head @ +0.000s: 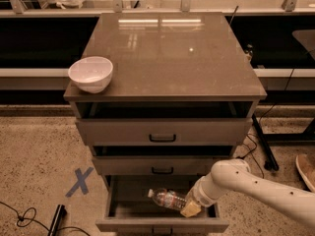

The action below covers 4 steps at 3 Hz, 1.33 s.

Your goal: Place water bottle into bottom drawer

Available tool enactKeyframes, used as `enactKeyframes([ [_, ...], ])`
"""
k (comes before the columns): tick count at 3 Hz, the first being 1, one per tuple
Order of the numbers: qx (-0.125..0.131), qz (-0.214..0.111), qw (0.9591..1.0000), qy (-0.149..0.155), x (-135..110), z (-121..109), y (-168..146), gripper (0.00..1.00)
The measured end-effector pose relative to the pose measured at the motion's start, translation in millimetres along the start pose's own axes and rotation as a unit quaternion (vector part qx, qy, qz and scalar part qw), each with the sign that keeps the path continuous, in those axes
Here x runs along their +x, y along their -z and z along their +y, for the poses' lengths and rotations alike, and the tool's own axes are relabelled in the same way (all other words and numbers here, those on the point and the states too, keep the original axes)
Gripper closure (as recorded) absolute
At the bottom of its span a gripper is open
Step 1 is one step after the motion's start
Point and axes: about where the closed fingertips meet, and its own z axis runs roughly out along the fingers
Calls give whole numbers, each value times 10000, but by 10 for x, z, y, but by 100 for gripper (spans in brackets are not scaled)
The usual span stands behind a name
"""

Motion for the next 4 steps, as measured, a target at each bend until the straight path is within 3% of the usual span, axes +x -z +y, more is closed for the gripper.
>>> enactKeyframes([
  [1, -85, 156, 9998, -2, -108, 226, -262, 100],
  [2, -52, 321, 9991, 258, -195, 412, -714, 100],
  [4, -84, 645, 9961, 597, -263, 568, -1297, 100],
])
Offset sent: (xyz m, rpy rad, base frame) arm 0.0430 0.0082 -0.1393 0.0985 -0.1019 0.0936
